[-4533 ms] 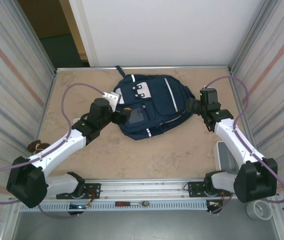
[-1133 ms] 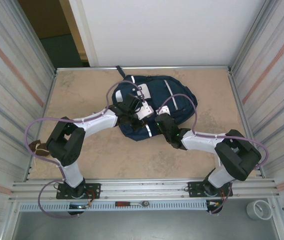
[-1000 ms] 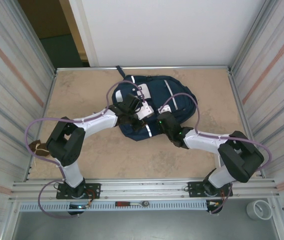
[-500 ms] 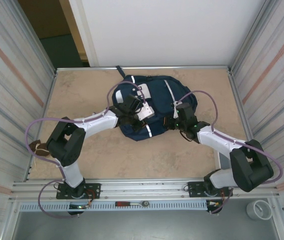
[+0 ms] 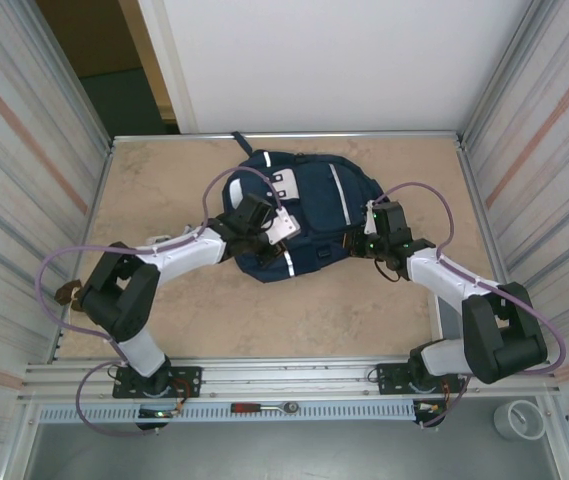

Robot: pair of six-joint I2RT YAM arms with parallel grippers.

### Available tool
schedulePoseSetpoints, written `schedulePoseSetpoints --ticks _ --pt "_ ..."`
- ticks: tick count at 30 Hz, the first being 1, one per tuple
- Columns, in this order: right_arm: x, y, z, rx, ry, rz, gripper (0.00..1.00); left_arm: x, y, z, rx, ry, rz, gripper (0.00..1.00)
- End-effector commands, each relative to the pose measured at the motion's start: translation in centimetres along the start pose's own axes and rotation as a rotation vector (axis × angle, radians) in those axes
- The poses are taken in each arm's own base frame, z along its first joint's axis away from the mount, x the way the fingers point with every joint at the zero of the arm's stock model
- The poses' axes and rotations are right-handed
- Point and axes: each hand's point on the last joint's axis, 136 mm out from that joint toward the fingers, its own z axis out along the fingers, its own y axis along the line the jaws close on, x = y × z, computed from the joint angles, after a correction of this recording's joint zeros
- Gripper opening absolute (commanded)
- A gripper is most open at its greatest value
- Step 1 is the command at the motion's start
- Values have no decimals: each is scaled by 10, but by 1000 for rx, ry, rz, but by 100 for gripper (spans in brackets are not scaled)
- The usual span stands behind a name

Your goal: Pack the student bag

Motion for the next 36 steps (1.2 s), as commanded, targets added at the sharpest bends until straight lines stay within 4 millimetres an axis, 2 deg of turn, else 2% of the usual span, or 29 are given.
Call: schedulePoseSetpoints --ticks 1,5,8,11,15,19,23,26,29,33,36 --pt "-5 15 -5 -60 -16 -17 0 -1 11 -15 -42 -7 -17 4" --pt "-4 34 -7 -114 -23 -10 0 -17 5 -25 -75 -39 39 40" --pt "-6 49 -10 -164 -33 -7 0 -32 -7 -30 -126 -88 133 57" --pt "-9 61 -14 -200 -49 -10 0 -45 -18 -28 -164 -108 215 63" --pt "-10 71 -19 -231 -64 -3 0 -55 -27 -13 -177 -95 282 64" --pt "-10 75 -24 -253 -81 4 0 -58 -25 5 -199 -73 301 58" --pt "-6 72 -24 -243 -82 3 0 -62 -17 12 -238 -69 300 42" --pt "0 59 -23 -187 -73 3 0 -61 -14 13 -259 -76 310 21" --pt "4 34 -21 -70 -65 15 0 -56 -11 8 -266 -85 308 0" --pt "4 -8 -22 102 -63 62 0 -52 -5 -7 -252 -136 285 0" --pt "3 -30 -23 174 -67 91 0 -51 0 -24 -234 -196 264 0"
